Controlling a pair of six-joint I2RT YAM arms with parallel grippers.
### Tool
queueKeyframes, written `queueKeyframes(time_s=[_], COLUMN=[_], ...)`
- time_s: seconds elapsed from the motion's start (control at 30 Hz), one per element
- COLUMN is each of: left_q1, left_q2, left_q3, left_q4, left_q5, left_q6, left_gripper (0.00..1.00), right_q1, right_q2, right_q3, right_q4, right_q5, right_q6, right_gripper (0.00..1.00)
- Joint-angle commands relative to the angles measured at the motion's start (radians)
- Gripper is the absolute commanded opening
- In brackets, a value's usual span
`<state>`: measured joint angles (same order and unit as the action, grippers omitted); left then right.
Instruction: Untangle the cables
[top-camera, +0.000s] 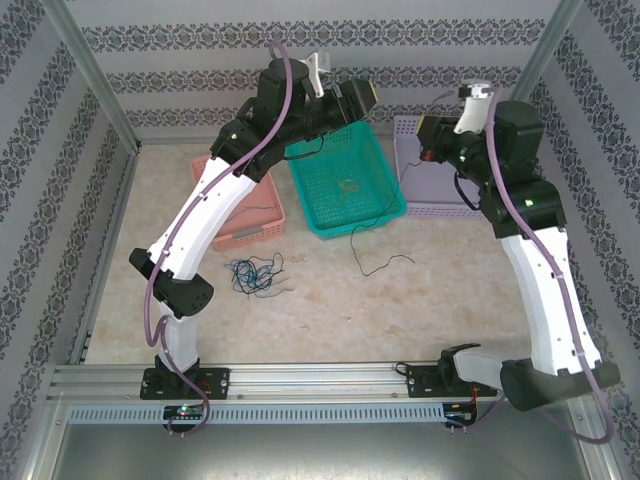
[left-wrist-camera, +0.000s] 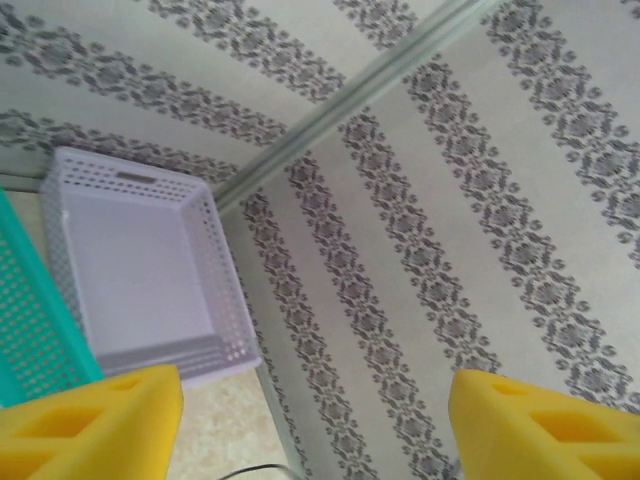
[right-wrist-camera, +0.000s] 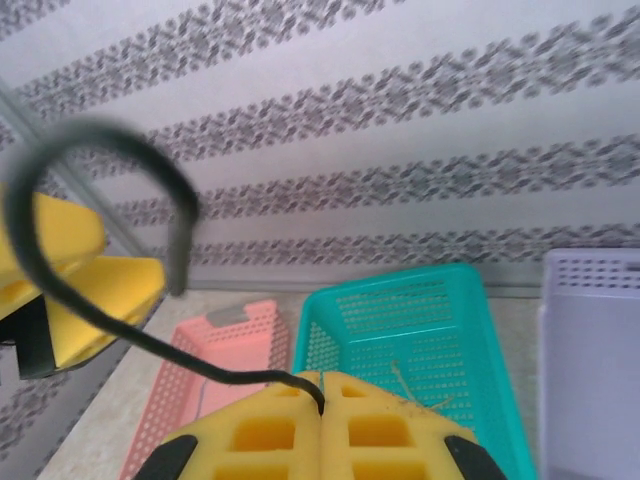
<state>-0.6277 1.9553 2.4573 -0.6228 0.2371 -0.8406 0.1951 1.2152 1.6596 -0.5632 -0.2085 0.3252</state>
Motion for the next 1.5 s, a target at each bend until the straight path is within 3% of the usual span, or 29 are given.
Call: queueKeyframes(time_s=[0.0, 0.2, 0.47, 0.67, 0.8, 1.0, 1.3, 1.47], left_q1=[0.014, -0.026, -0.107, -0.146, -0.190, -0.224, -0.214, -0.210], left_q2=[-0.037, 0.035, 0.293, 0.342, 0.272, 0.064, -0.255, -0.371], left_q3=[-0.046, -0.211, -0.112, -0.105, -0.227, -0.577, -0.908, -1.021], left_q4=[-0.041, 0.104, 0.236, 0.188, 0.182, 0.266, 0.216, 0.203], left_q5=[-0.050, 0.014, 0.010, 0.005, 0.021, -0.005, -0.181, -0.241], left_q6=[-0.003, -0.132, -0.120, -0.148, -0.184, -0.201, -0.142, -0.164], left_gripper=[0.66, 0.54, 0.32, 0.29, 0.29, 0.28, 0.27, 0.27], right_q1=[-0.023, -0.033, -0.050, -0.125, -0.205, -0.235, -0.229, -0.210], right_q2=[-0.077, -0.111, -0.081, 0.004, 0.091, 0.307, 0.743, 0.878], right_q3=[0.063, 0.175, 0.233, 0.181, 0.094, -0.007, 0.114, 0.150], right_q4=[-0.022, -0.050, -0.133, -0.175, -0.175, -0.148, -0.279, -0.331], right_q5=[0.144, 0.243, 0.423, 0.403, 0.294, 0.207, 0.128, 0.137], right_q6=[-0.029, -0.080, -0.092, -0.063, 0.025, 0.053, 0.087, 0.063], right_gripper=[0.00, 0.00, 0.00, 0.00, 0.00, 0.00, 0.00, 0.00])
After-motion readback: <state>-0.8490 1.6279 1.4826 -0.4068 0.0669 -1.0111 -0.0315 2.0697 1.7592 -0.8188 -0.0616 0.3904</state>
